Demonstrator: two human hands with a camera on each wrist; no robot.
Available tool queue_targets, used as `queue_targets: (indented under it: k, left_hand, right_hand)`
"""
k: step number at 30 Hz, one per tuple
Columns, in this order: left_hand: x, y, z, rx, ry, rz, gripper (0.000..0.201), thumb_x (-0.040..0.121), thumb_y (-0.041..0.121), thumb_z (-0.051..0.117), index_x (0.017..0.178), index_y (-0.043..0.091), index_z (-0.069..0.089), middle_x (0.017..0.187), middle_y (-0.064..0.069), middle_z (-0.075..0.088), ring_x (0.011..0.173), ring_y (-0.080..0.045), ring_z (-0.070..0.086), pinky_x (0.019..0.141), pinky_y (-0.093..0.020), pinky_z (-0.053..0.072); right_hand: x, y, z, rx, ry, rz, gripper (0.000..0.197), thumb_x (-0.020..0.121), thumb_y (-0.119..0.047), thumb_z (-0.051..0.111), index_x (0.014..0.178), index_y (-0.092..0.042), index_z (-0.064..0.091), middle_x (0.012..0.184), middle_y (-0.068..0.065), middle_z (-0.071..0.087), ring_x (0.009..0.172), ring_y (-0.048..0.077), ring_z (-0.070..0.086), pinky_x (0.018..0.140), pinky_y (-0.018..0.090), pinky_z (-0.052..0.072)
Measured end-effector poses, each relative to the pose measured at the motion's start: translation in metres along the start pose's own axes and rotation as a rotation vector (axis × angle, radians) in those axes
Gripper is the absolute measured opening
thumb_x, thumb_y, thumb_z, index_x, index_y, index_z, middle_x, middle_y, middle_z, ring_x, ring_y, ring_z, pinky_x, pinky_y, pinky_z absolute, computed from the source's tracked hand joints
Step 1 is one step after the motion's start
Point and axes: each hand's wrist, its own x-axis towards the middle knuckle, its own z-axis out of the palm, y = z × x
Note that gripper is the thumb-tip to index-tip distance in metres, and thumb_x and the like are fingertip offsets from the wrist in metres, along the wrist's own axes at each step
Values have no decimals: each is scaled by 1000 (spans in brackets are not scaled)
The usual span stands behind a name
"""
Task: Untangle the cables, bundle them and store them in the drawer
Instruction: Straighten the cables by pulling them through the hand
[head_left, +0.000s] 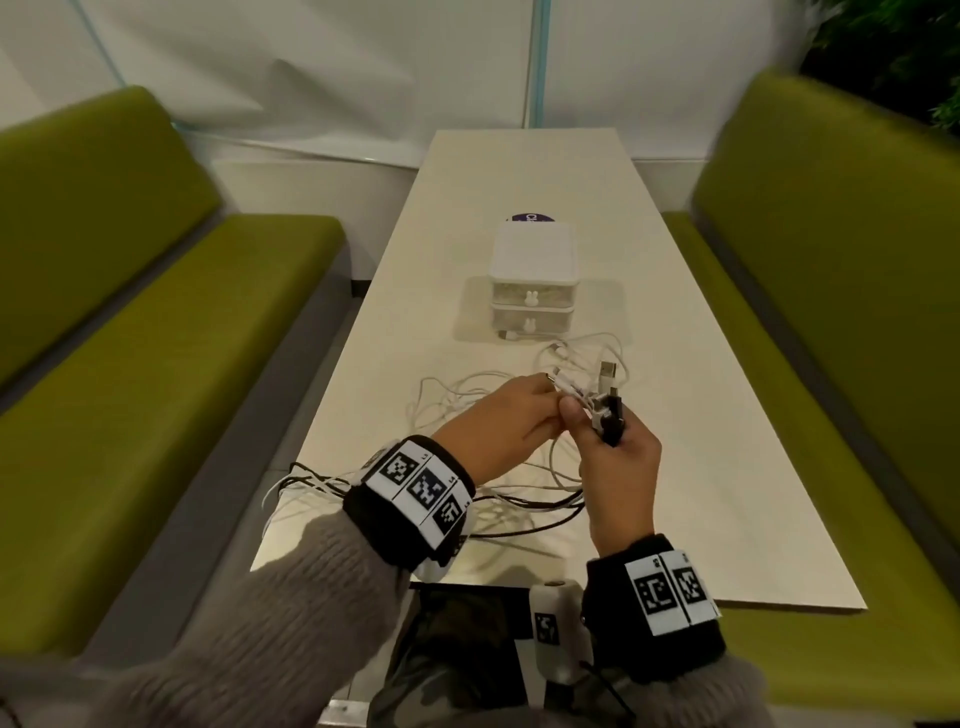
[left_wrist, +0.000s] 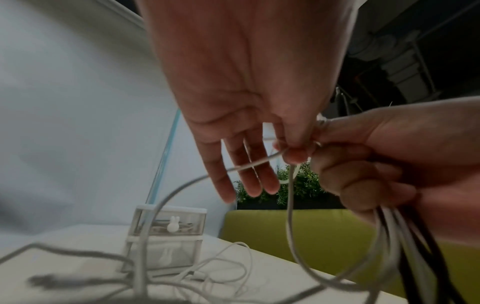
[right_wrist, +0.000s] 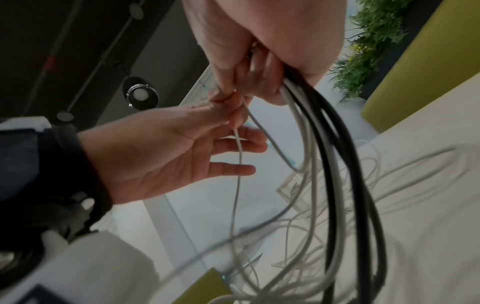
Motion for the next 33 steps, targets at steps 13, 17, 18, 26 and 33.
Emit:
queue_targets:
  k: [13,17,18,26,33]
  left_hand:
    - [-9,-10,1,65,169,8,40,91,39,40,83,8,63,78,2,41,76,-15,39,67,-23,28]
    - [-9,-7,8,82,135,33,41,89,42,41,84,9,66,78,2,44,79,-20,45,71,-31,39]
    - [-10,-8,7,90,113,20,38,89,42,43,86,11,65,81,1,48,82,-20,46,74,-31,40]
    - [-18,-36,-27,-45,-80,-429,17,94,29,52,91,14,58,74,1,61,68,-20,57,59,-24,44]
    - [-15,-37,-30,-59,-452,-417,9,97,29,47,96,20,48,79,5,65,62,-4,51,56,-11,40]
  right_hand:
    - [1,8,3,-9,126,124,14,83,-24,72,70,-22,66,45,-18,48,48,1,40,56,23,35]
    - [-1,4,1,46,101,80,13,85,-16,70,73,-18,66,47,-17,54,46,-1,47,58,21,38]
    - [0,2,0,58,125,72,12,85,-14,70,75,-19,66,50,-16,56,49,0,49,59,20,40]
    - [16,12,-21,206,404,-29,26,73,-48,70,89,-27,71,87,1,58,75,12,44,76,36,35]
    - [21,11,-35,209,522,10,23,86,-45,60,90,-23,59,70,0,44,62,10,38,61,30,37]
